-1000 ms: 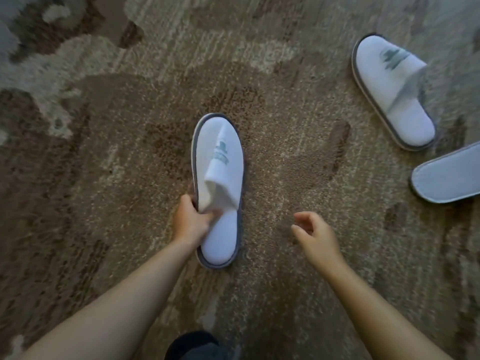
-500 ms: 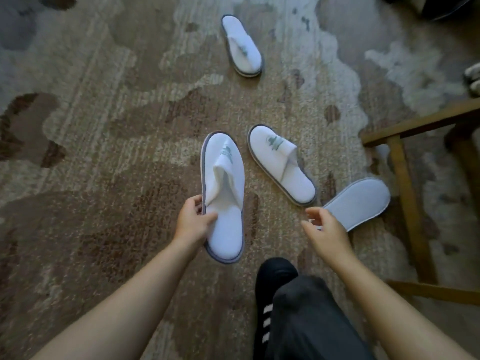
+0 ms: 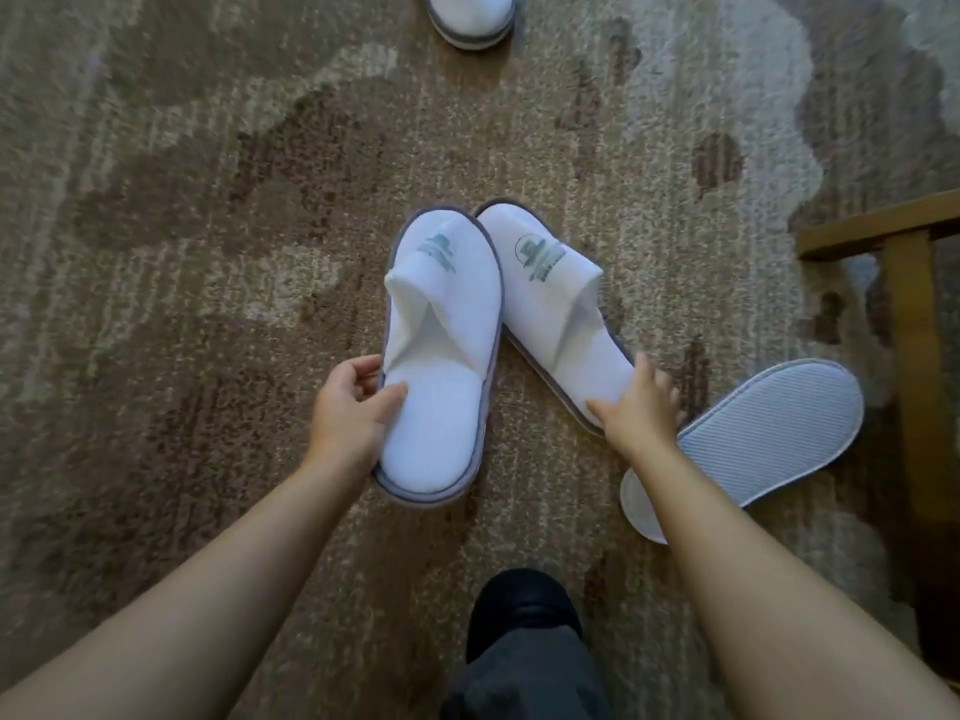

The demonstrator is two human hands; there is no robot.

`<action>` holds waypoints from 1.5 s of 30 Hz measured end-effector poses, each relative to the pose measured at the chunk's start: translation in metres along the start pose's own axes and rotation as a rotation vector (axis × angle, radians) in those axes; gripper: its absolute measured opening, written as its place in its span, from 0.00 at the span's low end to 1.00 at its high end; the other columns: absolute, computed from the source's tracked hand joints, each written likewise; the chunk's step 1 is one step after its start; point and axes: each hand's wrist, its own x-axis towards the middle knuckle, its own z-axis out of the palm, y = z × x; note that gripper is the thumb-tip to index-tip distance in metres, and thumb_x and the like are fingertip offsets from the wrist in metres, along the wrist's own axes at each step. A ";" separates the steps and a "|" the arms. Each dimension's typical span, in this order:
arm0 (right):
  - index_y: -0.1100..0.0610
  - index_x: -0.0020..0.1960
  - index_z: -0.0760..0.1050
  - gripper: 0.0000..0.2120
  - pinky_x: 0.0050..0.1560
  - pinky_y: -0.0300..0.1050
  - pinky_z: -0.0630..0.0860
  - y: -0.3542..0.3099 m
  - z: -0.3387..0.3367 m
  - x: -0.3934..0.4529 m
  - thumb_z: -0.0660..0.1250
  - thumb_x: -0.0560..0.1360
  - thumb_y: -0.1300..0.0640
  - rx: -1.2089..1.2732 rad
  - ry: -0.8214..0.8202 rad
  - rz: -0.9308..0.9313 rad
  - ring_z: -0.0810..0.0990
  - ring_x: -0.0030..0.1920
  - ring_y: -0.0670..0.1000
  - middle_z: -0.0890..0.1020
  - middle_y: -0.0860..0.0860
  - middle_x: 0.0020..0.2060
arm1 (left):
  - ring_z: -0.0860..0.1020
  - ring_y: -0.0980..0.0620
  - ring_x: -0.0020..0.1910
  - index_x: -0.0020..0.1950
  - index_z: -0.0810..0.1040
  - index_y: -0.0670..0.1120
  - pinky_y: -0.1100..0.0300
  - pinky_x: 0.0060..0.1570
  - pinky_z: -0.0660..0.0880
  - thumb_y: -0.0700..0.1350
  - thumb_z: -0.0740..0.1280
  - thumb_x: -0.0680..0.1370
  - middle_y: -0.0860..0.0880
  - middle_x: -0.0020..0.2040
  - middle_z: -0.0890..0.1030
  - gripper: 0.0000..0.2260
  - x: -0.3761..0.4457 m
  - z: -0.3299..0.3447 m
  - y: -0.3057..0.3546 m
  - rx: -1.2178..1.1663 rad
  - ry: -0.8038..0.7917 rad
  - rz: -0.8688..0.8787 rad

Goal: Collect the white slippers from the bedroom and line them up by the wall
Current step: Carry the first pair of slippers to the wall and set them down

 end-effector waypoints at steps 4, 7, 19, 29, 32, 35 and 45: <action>0.61 0.57 0.67 0.28 0.52 0.55 0.69 -0.003 -0.005 0.000 0.74 0.63 0.53 0.143 0.044 -0.005 0.70 0.58 0.62 0.72 0.61 0.57 | 0.76 0.47 0.49 0.61 0.69 0.40 0.54 0.47 0.74 0.37 0.65 0.73 0.45 0.49 0.77 0.18 0.003 -0.002 0.004 -0.012 -0.021 -0.002; 0.59 0.44 0.66 0.13 0.30 0.46 0.63 -0.009 -0.023 -0.018 0.69 0.69 0.55 0.372 -0.040 -0.105 0.72 0.43 0.58 0.73 0.54 0.39 | 0.76 0.53 0.43 0.62 0.69 0.40 0.63 0.39 0.74 0.37 0.64 0.73 0.50 0.44 0.77 0.18 -0.005 -0.012 0.020 -0.053 0.016 0.011; 0.54 0.43 0.67 0.08 0.33 0.39 0.68 -0.139 -0.287 -0.219 0.67 0.70 0.56 0.723 0.000 -0.290 0.72 0.36 0.42 0.72 0.42 0.35 | 0.73 0.59 0.38 0.62 0.69 0.39 0.77 0.32 0.71 0.35 0.63 0.73 0.52 0.43 0.76 0.17 -0.175 -0.119 0.280 -0.087 0.238 0.134; 0.46 0.39 0.67 0.08 0.36 0.43 0.72 -0.223 -0.501 -0.302 0.66 0.71 0.55 0.968 0.069 -0.318 0.75 0.39 0.45 0.74 0.45 0.38 | 0.74 0.58 0.38 0.57 0.72 0.44 0.72 0.33 0.73 0.38 0.65 0.73 0.54 0.41 0.76 0.14 -0.267 -0.151 0.513 -0.029 0.175 0.384; 0.49 0.42 0.67 0.08 0.31 0.36 0.71 -0.234 -0.537 -0.312 0.66 0.71 0.55 1.005 0.169 -0.327 0.74 0.38 0.43 0.74 0.44 0.38 | 0.75 0.56 0.40 0.58 0.72 0.45 0.64 0.38 0.73 0.39 0.65 0.73 0.53 0.42 0.77 0.14 -0.271 -0.147 0.554 -0.038 0.134 0.423; 0.52 0.45 0.68 0.08 0.32 0.37 0.70 -0.233 -0.559 -0.322 0.67 0.71 0.56 1.055 0.292 -0.261 0.74 0.40 0.43 0.74 0.44 0.39 | 0.75 0.57 0.40 0.58 0.71 0.46 0.65 0.37 0.74 0.38 0.65 0.73 0.54 0.42 0.76 0.14 -0.269 -0.129 0.585 -0.064 0.005 0.436; 0.54 0.46 0.69 0.09 0.34 0.39 0.69 -0.141 -0.606 -0.447 0.68 0.70 0.56 1.198 0.922 0.235 0.74 0.39 0.46 0.75 0.47 0.39 | 0.77 0.51 0.43 0.58 0.71 0.43 0.62 0.38 0.76 0.39 0.64 0.73 0.46 0.48 0.79 0.13 -0.355 -0.023 0.644 0.132 -0.707 0.500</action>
